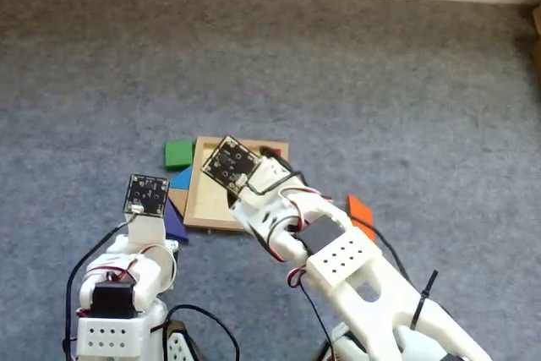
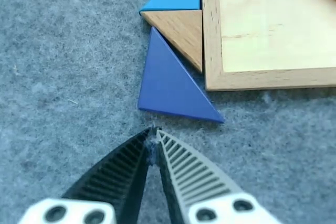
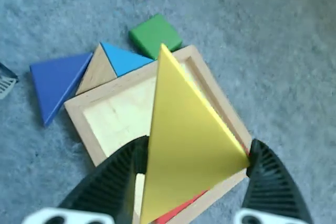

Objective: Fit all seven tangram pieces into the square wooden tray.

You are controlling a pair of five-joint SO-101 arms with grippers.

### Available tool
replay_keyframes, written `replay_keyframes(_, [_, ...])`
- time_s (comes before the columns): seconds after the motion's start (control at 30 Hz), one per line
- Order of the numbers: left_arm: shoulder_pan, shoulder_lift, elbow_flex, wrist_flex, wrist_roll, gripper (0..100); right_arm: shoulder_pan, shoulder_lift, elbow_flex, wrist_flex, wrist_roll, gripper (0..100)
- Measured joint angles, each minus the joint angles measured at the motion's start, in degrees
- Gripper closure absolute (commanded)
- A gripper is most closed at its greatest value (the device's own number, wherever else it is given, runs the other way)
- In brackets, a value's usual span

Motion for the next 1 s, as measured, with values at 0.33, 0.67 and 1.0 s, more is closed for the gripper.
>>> replay_keyframes(0.33, [0.0, 0.0, 0.0, 0.0, 0.0, 99, -0.9, -0.1, 1.4, -2.4, 10.3, 78.9])
replay_keyframes(0.67, [0.0, 0.0, 0.0, 0.0, 0.0, 99, -3.7, 0.8, 3.8, -2.4, 11.0, 78.9])
replay_keyframes(1.0, [0.0, 0.0, 0.0, 0.0, 0.0, 99, -4.9, 13.8, 4.0, -7.9, 11.2, 78.9])
